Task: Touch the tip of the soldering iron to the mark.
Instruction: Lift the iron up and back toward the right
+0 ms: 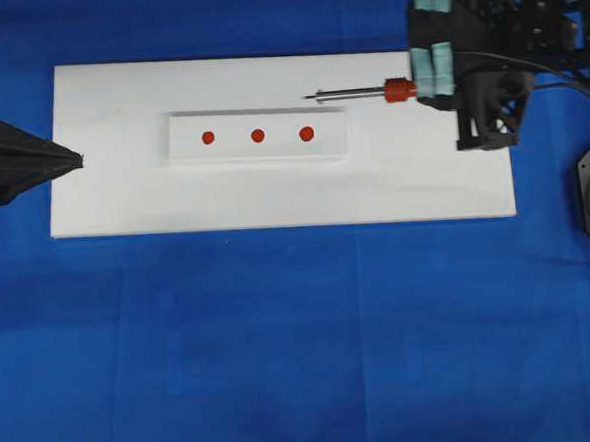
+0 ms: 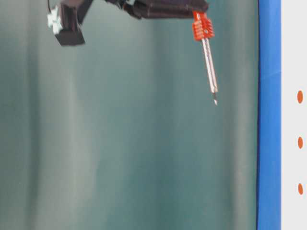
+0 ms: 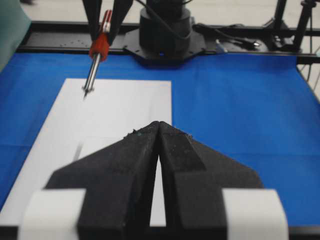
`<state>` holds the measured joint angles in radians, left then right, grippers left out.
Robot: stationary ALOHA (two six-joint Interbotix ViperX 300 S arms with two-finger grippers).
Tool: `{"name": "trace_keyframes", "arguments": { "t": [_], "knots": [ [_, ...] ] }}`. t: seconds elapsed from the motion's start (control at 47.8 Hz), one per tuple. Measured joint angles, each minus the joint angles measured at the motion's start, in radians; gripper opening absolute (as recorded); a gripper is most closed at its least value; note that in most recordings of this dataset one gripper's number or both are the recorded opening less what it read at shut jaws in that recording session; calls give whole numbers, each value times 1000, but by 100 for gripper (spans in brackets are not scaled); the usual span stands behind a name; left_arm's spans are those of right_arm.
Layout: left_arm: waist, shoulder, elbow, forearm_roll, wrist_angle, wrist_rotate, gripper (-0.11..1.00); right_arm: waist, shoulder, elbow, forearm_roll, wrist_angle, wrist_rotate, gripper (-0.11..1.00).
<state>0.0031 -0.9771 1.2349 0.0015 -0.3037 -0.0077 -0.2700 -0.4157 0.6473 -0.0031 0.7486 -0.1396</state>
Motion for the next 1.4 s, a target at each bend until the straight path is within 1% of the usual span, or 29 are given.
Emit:
{"name": "trace_keyframes", "arguments": {
  "t": [0.126, 0.272, 0.502, 1.193, 1.402],
  "knots": [
    [0, 0, 0, 0, 0, 0, 0, 0, -43, 21, 0, 2, 23, 6],
    [0, 0, 0, 0, 0, -2, 0, -2, -60, 32, 0, 6, 28, 6],
    [0, 0, 0, 0, 0, -12, 0, 0, -58, 32, 0, 9, 28, 6],
    [0, 0, 0, 0, 0, -12, 0, 0, -58, 32, -2, 9, 28, 6],
    [0, 0, 0, 0, 0, -12, 0, 0, -5, 37, -2, 5, 28, 6]
  ]
}}
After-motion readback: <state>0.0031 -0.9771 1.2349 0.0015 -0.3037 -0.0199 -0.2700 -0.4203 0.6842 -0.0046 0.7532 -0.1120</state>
